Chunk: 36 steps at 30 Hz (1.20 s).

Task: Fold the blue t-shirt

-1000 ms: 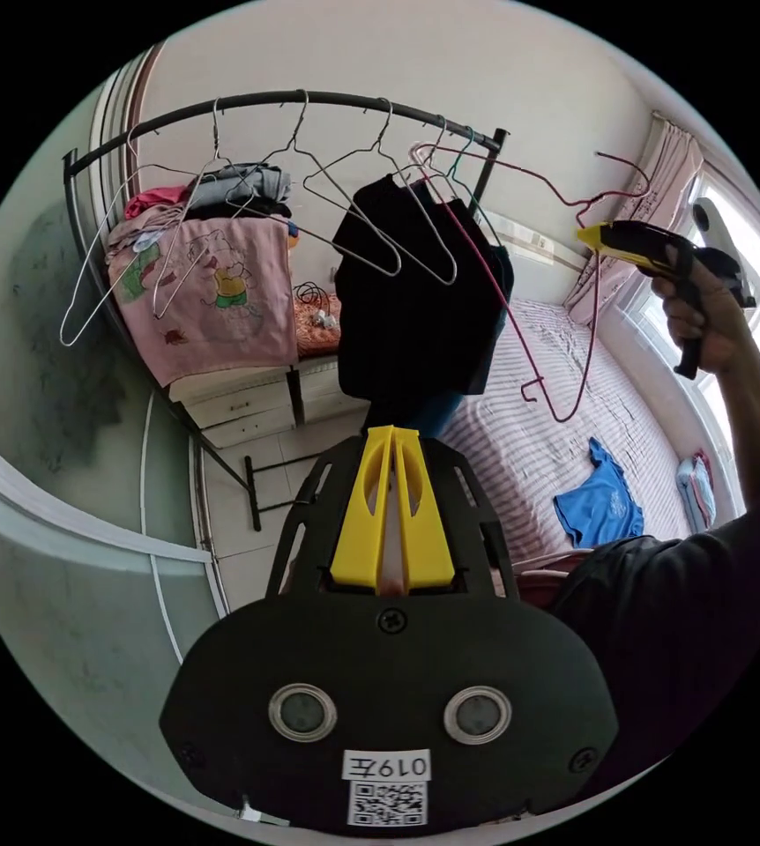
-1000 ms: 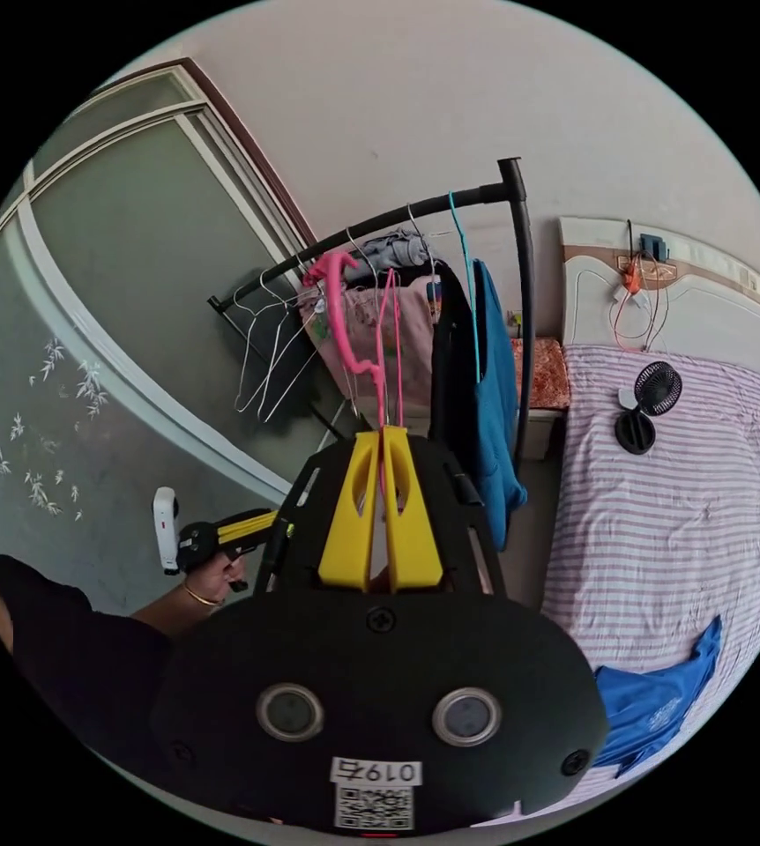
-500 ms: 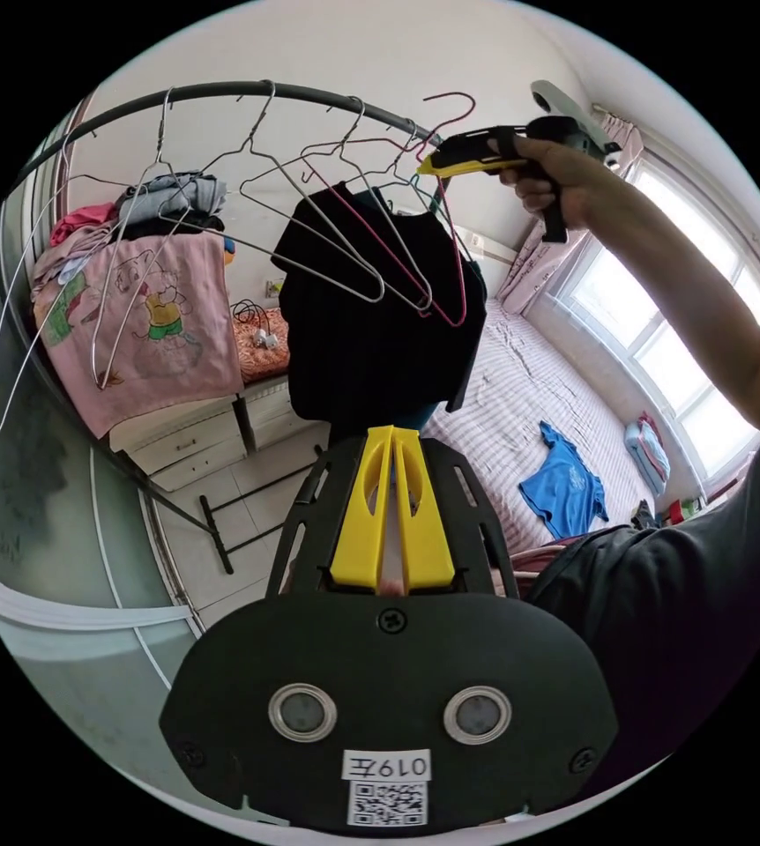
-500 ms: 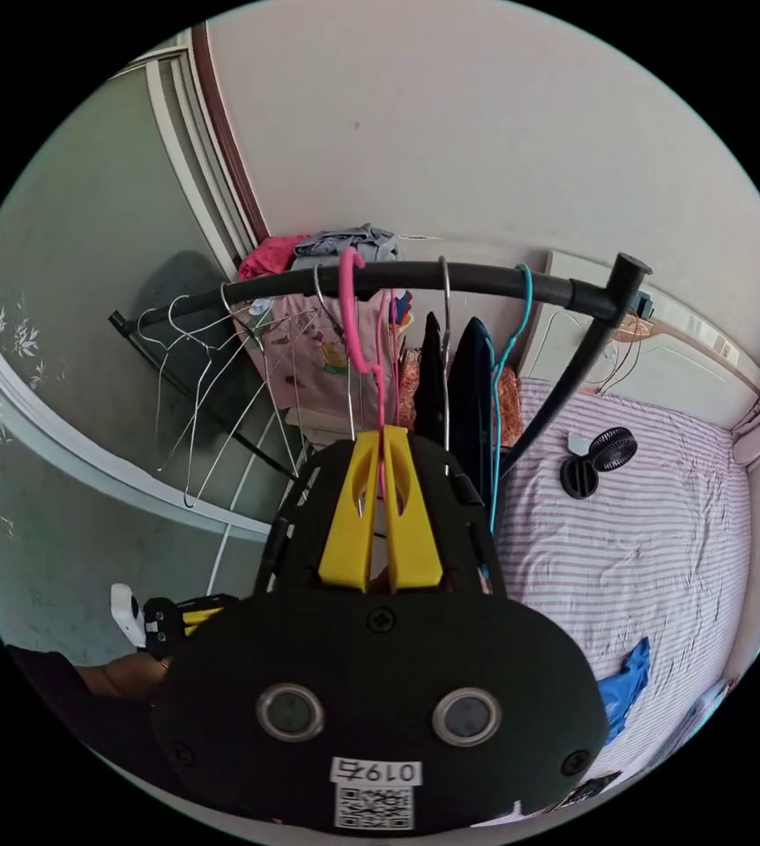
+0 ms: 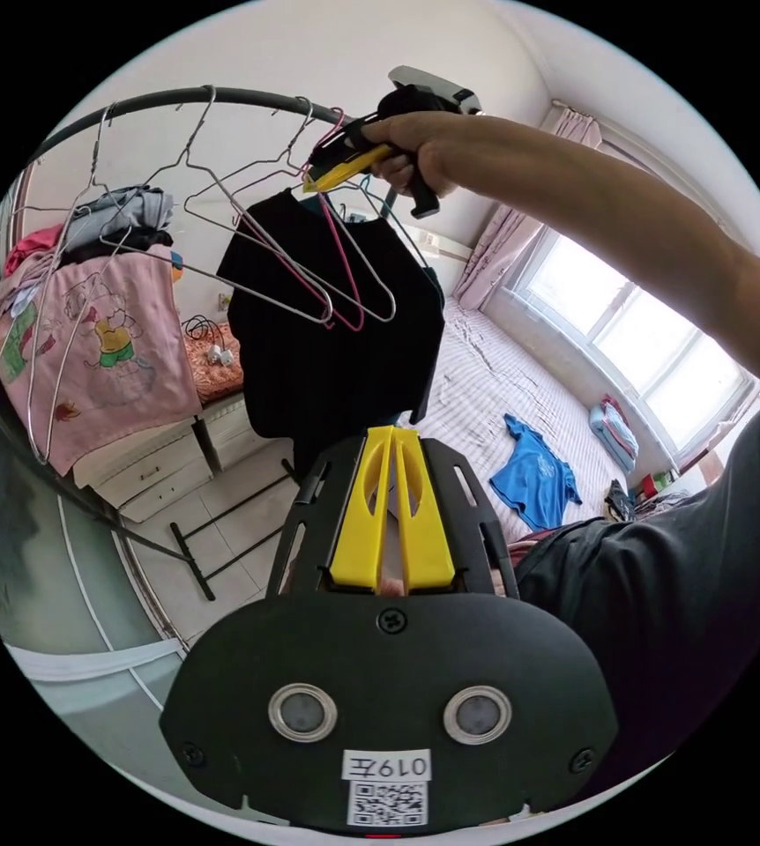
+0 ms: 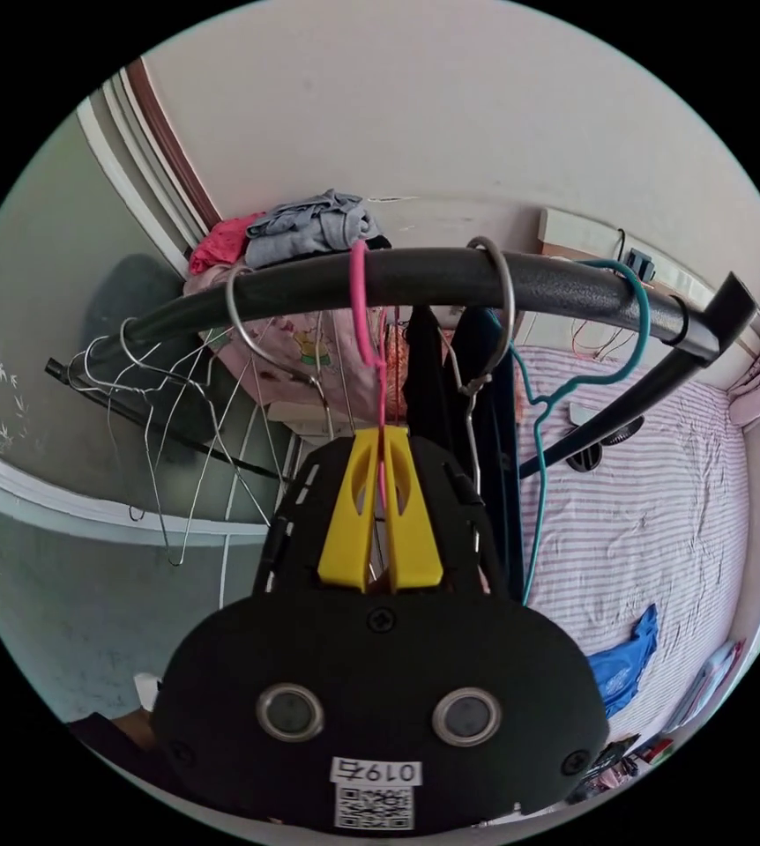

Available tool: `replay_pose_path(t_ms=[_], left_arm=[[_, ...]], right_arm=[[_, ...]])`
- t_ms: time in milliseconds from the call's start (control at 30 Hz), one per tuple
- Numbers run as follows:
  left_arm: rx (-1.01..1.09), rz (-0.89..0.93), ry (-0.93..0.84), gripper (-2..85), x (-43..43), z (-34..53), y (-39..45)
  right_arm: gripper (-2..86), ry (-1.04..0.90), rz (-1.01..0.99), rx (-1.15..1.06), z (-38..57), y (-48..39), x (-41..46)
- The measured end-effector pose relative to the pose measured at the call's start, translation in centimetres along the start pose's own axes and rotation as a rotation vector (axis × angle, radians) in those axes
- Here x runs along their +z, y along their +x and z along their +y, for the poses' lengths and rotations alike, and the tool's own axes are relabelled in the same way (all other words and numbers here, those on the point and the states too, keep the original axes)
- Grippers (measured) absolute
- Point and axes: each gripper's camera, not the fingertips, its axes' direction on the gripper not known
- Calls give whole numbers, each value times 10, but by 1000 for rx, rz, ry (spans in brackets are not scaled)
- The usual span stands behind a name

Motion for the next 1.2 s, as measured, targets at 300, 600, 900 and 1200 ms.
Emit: replay_pose_path(t_ms=[300, 600, 900, 1200], left_arm=[[100, 16, -19, 10, 57, -25, 35], [267, 102, -78, 9, 159, -41, 110], [567, 410, -226, 7, 311, -60, 243], [799, 566, -558, 8, 527, -53, 430]], right_arm=[[58, 108, 86, -62, 65, 6, -44], [2, 441, -56, -92, 258, 67, -151], [-8, 556, 246, 146, 516, 174, -254], [-9, 520, 283, 991, 768, 316, -340]])
